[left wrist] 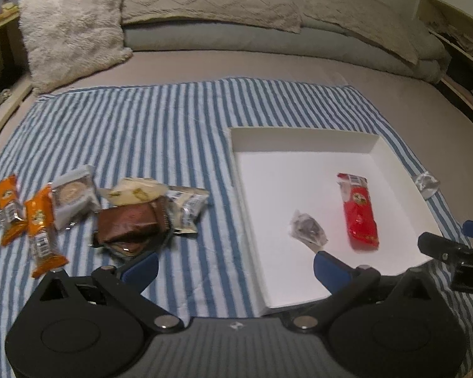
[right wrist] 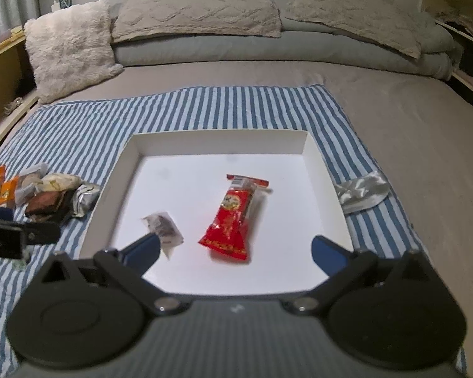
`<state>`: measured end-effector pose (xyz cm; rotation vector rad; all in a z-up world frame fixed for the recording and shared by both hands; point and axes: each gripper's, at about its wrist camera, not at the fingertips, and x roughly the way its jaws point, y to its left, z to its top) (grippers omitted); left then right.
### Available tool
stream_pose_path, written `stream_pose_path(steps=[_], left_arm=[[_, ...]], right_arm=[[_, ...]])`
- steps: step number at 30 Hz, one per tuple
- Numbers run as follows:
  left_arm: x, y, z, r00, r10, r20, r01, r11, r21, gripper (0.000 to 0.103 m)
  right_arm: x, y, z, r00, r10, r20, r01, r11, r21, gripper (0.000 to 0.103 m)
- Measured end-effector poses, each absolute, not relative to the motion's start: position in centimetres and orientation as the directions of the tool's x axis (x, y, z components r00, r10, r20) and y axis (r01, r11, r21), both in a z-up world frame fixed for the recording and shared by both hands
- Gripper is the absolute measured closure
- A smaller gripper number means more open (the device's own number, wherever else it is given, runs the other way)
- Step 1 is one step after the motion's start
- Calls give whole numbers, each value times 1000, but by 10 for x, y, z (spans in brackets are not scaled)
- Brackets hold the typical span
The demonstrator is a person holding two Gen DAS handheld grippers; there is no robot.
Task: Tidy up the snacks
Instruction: 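Reach the right tool to the small round clear packet and grasp it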
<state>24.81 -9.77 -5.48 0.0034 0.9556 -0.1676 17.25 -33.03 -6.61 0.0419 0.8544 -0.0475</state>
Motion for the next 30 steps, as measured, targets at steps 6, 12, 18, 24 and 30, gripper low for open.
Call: stream_pose_path(steps=[6, 12, 18, 24, 30], left_arm=[[243, -67, -52, 579, -105, -809, 105, 993, -54, 0], [240, -28, -48, 590, -62, -805, 40, 998, -48, 0], [240, 17, -48, 591, -23, -807, -24, 999, -46, 0], [237, 57, -52, 585, 31, -810, -88, 996, -25, 0], [238, 89, -58, 573, 77, -816, -137, 991, -3, 0]], right_arm=[[174, -320, -64, 666, 1, -746, 48, 998, 44, 0], [181, -294, -63, 668, 42, -743, -3, 999, 55, 0], [187, -260, -61, 665, 97, -740, -74, 995, 63, 0], [194, -228, -63, 651, 153, -744, -146, 986, 74, 0], [201, -192, -64, 610, 227, -759, -207, 970, 124, 0]])
